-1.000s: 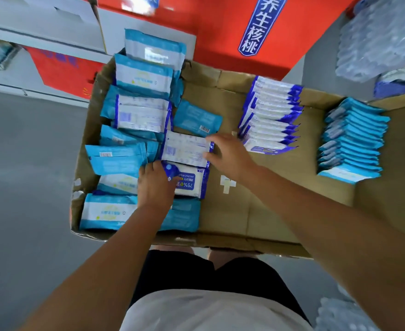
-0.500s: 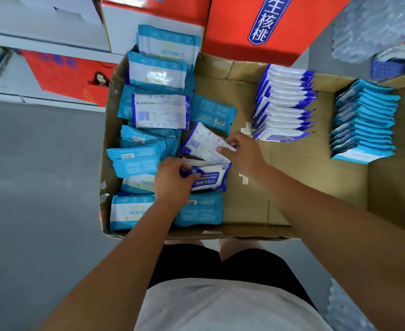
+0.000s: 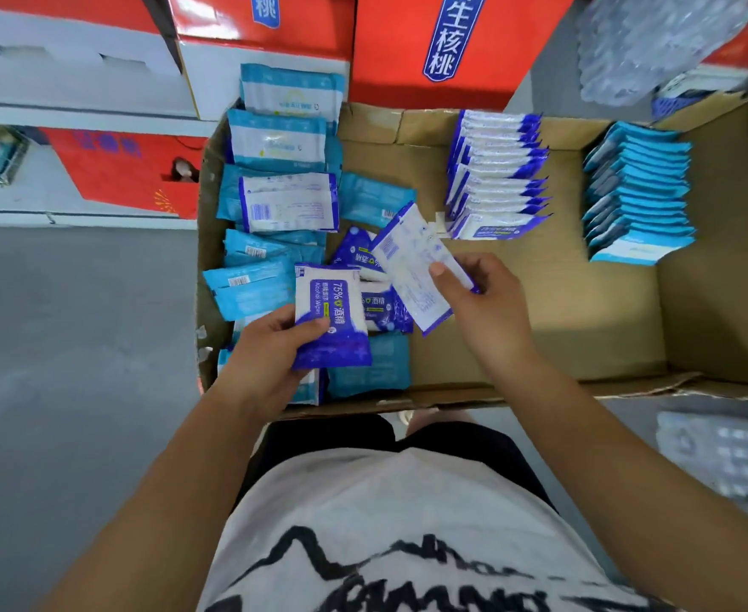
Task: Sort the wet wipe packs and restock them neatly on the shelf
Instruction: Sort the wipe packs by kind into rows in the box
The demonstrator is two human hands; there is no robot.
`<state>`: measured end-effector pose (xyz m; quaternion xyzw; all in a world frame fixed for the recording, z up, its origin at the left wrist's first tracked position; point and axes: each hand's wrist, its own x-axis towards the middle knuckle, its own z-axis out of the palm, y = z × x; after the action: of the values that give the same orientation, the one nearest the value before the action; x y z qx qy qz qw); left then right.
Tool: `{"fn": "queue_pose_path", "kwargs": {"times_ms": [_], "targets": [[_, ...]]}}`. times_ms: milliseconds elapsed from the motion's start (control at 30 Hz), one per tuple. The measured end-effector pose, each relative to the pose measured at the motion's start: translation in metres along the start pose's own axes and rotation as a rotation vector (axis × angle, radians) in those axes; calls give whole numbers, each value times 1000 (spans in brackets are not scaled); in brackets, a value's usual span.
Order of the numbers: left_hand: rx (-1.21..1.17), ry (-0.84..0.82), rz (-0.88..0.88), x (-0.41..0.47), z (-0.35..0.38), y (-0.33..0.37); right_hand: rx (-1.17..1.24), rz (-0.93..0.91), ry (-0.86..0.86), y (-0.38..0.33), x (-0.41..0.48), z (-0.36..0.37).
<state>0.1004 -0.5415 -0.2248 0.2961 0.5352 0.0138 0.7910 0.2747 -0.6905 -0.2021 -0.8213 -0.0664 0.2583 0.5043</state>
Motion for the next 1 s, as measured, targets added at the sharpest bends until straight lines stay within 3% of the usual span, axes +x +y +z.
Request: {"fn": "queue_pose_path", "kwargs": {"times_ms": [167,333,433,533,600,700,867,1000], "targets": [[-129,-88,-70,-15,12,-1,-69,-85,-28,3,-34,16],[-194,-261,-68,-28,30,-1,-212,-224,-237,17,-62,30],[-176,-226,-82,-30,31,-3,-356,-385,-331,23,-67,28],[-114,-118,-42,-25,24,-11,-224,-212,-378,19,-73,22],[-109,-91,-38,-26,21,-13,-40,-63,-287,15,-75,22],[-122,-93,-42,-29,21,-11,-57,-42,-132,14,-64,20],[-105,-100,-33,-30,23,-10,-139,4,-273,18,-62,31],[-34,46,18,-25,14,-14,-79,66,-284,33,-42,43]]}}
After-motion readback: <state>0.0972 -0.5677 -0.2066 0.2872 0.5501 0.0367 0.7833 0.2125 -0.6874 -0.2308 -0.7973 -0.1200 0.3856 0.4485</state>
